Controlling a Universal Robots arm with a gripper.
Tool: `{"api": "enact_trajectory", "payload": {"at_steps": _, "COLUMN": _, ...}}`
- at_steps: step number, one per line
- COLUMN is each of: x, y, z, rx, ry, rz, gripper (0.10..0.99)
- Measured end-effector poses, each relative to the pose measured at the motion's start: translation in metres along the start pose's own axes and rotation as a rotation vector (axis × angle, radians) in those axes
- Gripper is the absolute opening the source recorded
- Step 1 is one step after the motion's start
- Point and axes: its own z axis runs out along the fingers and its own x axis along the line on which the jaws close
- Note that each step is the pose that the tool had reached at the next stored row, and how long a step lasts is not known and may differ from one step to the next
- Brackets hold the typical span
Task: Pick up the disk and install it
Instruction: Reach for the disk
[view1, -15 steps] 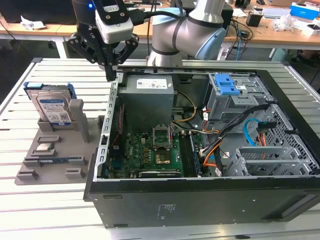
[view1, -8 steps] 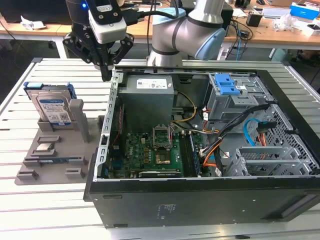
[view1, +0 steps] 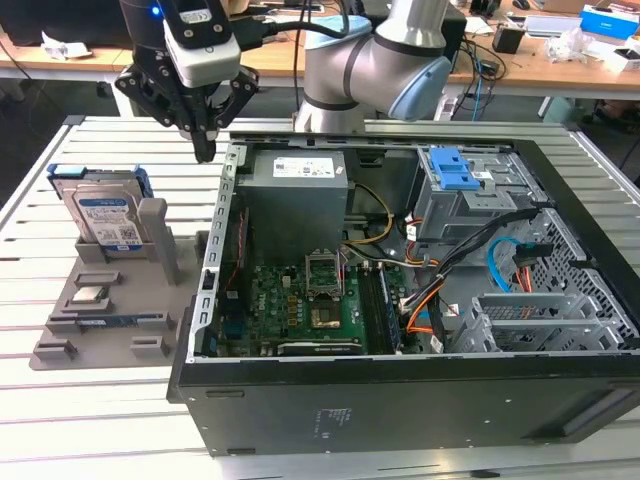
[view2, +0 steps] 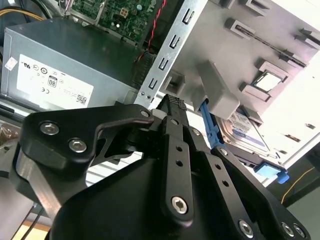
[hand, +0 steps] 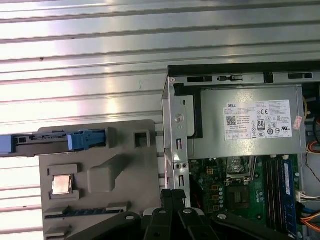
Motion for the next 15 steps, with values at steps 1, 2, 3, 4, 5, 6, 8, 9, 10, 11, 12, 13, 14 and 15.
{"api": "enact_trajectory", "payload": {"at_steps": 1, "x": 0.0007, "y": -0.0001, "z": 0.0000, "rx": 0.000, "ry": -0.0001, "rz": 0.000, "gripper": 0.102}}
{"api": "enact_trajectory", "payload": {"at_steps": 2, "x": 0.0014, "y": -0.0001, "z": 0.0000, "rx": 0.000, "ry": 0.0000, "rz": 0.000, "gripper": 0.102}}
{"api": "enact_trajectory", "payload": {"at_steps": 3, "x": 0.0022, "y": -0.0002, "z": 0.0000, "rx": 0.000, "ry": 0.0000, "rz": 0.000, "gripper": 0.102}}
{"api": "enact_trajectory", "payload": {"at_steps": 4, "x": 0.0029, "y": -0.0002, "z": -0.0001, "rx": 0.000, "ry": 0.0000, "rz": 0.000, "gripper": 0.102}}
{"api": "enact_trajectory", "payload": {"at_steps": 5, "x": 0.0035, "y": -0.0002, "z": 0.0000, "rx": 0.000, "ry": -0.0001, "rz": 0.000, "gripper": 0.102}}
{"api": "enact_trajectory", "payload": {"at_steps": 6, "x": 0.0040, "y": -0.0003, "z": -0.0001, "rx": 0.000, "ry": -0.0001, "rz": 0.000, "gripper": 0.102}}
{"api": "enact_trajectory", "payload": {"at_steps": 8, "x": 0.0051, "y": -0.0004, "z": -0.0001, "rx": 0.000, "ry": 0.0000, "rz": 0.000, "gripper": 0.102}}
{"api": "enact_trajectory", "payload": {"at_steps": 9, "x": 0.0063, "y": -0.0005, "z": -0.0002, "rx": 0.000, "ry": 0.0000, "rz": 0.000, "gripper": 0.102}}
{"api": "enact_trajectory", "payload": {"at_steps": 10, "x": 0.0073, "y": -0.0006, "z": -0.0001, "rx": 0.000, "ry": 0.0000, "rz": 0.000, "gripper": 0.102}}
{"api": "enact_trajectory", "payload": {"at_steps": 11, "x": 0.0085, "y": -0.0006, "z": -0.0002, "rx": 0.000, "ry": 0.0000, "rz": 0.000, "gripper": 0.102}}
{"api": "enact_trajectory", "payload": {"at_steps": 12, "x": 0.0102, "y": -0.0008, "z": -0.0002, "rx": 0.000, "ry": 0.0000, "rz": 0.000, "gripper": 0.102}}
{"api": "enact_trajectory", "payload": {"at_steps": 13, "x": 0.0114, "y": -0.0009, "z": -0.0003, "rx": 0.000, "ry": 0.0000, "rz": 0.000, "gripper": 0.102}}
{"api": "enact_trajectory", "payload": {"at_steps": 14, "x": 0.0130, "y": -0.0010, "z": -0.0003, "rx": 0.000, "ry": 0.0000, "rz": 0.000, "gripper": 0.102}}
{"api": "enact_trajectory", "payload": {"at_steps": 15, "x": 0.0143, "y": -0.0011, "z": -0.0003, "rx": 0.000, "ry": 0.0000, "rz": 0.000, "gripper": 0.102}}
